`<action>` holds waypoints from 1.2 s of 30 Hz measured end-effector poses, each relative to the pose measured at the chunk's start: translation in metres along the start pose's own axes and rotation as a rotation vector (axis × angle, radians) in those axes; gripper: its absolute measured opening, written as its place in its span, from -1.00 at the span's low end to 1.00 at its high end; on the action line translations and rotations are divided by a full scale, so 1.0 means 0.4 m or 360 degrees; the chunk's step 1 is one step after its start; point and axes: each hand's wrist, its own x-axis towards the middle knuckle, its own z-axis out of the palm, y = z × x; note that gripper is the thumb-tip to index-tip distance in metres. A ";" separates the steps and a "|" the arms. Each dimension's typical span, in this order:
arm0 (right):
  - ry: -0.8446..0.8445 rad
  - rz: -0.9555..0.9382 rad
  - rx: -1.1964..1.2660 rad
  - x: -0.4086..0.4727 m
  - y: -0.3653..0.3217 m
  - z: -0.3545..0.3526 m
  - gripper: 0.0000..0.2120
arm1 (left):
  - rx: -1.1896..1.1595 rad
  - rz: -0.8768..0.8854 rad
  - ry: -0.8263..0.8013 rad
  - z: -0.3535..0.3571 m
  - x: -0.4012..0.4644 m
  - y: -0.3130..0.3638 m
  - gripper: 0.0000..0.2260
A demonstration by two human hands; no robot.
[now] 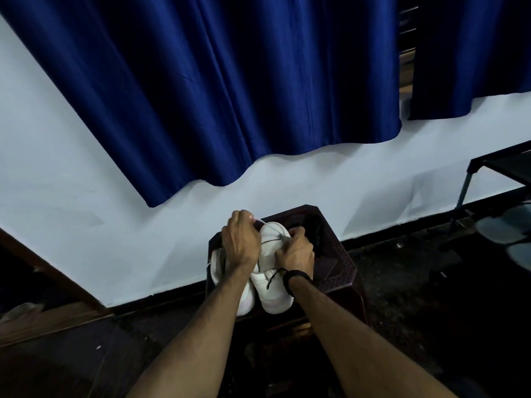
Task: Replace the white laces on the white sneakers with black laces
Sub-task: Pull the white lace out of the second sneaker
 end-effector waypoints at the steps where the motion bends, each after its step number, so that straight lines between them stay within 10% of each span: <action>1: 0.0003 -0.0014 -0.0037 0.001 0.001 0.002 -0.74 | -0.0009 -0.0030 -0.0170 0.002 0.004 0.006 -0.85; 7: 0.0025 -0.0072 -0.0143 0.000 0.000 0.004 -0.76 | 0.0126 0.0237 -0.0759 0.021 0.046 0.000 -0.69; 16: 0.0064 -0.0217 -0.0219 -0.005 0.000 0.008 -0.77 | -0.0468 0.0003 0.0100 0.030 0.009 0.013 -0.77; 22: -0.0086 -0.0435 -0.0637 0.004 -0.005 -0.007 -0.77 | -0.0405 -0.0004 0.0129 0.027 0.011 -0.005 -0.79; 28: -0.0236 0.0027 -0.0035 0.069 -0.001 -0.029 -0.60 | -0.0391 0.0098 0.0179 0.012 -0.002 -0.005 -0.80; 36: -0.0451 -0.0217 -0.0356 0.152 -0.005 -0.035 -0.86 | -0.0452 0.0087 0.0117 0.024 -0.006 0.000 -0.73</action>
